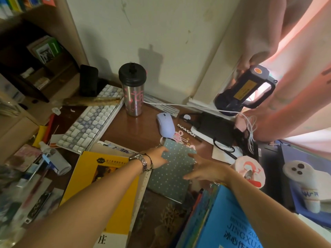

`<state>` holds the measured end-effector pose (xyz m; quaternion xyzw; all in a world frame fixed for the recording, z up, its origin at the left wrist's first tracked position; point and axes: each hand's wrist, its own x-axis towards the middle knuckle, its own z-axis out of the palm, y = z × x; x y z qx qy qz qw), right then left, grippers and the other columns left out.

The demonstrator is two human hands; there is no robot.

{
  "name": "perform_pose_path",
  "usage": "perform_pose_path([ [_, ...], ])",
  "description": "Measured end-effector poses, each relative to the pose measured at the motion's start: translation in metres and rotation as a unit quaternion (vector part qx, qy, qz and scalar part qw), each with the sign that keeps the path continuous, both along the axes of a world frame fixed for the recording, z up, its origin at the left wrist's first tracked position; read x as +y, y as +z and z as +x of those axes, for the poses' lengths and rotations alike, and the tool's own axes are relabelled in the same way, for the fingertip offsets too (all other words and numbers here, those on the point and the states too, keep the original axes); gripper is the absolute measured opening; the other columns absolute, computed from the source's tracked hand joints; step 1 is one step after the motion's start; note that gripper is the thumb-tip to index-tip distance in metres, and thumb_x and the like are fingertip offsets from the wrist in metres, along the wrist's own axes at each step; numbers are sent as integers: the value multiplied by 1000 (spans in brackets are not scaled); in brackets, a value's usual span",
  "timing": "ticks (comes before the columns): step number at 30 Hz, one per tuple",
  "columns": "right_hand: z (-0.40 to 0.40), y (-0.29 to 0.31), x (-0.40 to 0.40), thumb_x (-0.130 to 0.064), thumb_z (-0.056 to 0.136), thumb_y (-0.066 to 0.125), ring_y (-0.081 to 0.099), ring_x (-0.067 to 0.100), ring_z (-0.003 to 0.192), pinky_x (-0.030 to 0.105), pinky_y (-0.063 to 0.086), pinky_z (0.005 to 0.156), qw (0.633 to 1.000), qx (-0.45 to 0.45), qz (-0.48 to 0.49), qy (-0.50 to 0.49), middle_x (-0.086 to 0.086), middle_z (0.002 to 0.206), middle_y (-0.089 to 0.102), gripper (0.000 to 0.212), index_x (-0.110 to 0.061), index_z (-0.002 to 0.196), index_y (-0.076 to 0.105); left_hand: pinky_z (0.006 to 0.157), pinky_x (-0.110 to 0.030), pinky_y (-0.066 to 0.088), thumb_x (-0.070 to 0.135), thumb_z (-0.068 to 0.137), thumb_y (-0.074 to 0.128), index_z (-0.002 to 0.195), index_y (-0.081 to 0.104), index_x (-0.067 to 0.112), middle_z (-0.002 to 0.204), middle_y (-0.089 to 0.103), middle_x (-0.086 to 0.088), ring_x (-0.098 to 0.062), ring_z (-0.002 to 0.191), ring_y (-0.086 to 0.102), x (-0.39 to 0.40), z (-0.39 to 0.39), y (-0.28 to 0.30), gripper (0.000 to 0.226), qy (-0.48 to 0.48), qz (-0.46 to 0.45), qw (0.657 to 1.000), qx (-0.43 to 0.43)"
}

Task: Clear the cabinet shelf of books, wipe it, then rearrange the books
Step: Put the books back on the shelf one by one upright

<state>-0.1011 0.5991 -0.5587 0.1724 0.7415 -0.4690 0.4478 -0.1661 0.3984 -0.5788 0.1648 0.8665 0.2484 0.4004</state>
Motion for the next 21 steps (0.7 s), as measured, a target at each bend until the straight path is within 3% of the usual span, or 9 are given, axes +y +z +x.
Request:
perform_pose_path([
  [4, 0, -1, 0, -13, 73, 82, 41, 26, 134, 41, 40, 109, 1000, 1, -18, -5, 4, 151, 35, 110, -29, 153, 8, 80, -32, 49, 25, 92, 58, 134, 43, 23, 126, 54, -6, -24, 104, 60, -3, -1, -1, 45, 40, 33, 998, -37],
  [8, 2, 2, 2, -2, 81, 72, 47, 17, 122, 24, 49, 91, 999, 9, -36, -15, -4, 132, 47, 96, -24, 151, 11, 79, -24, 43, 21, 89, 63, 121, 51, 19, 127, 52, -6, -20, 112, 53, -5, -4, 3, 35, 100, 107, 987, -63],
  [12, 3, 0, 4, -7, 78, 77, 44, 24, 131, 38, 40, 109, 1000, 16, -14, -7, 7, 149, 37, 106, -25, 153, 3, 78, -19, 38, 16, 87, 66, 120, 51, 12, 122, 51, -2, -9, 106, 48, -2, -1, 14, 37, 121, 179, 974, -59],
  [17, 4, -7, 5, -3, 74, 79, 52, 29, 125, 38, 50, 99, 997, 16, -39, -67, 13, 145, 39, 114, -29, 151, -1, 81, -16, 37, -2, 83, 61, 123, 50, 12, 131, 45, -6, -14, 116, 46, 9, 10, 19, 44, 153, 228, 962, 8],
  [21, 2, -8, 2, -3, 74, 79, 46, 29, 129, 34, 54, 91, 996, 23, -54, -73, 13, 147, 35, 104, -34, 148, 12, 91, -22, 36, -1, 83, 61, 128, 44, 20, 136, 46, -4, -18, 127, 44, 2, 22, 13, 53, 161, 238, 958, -8],
])
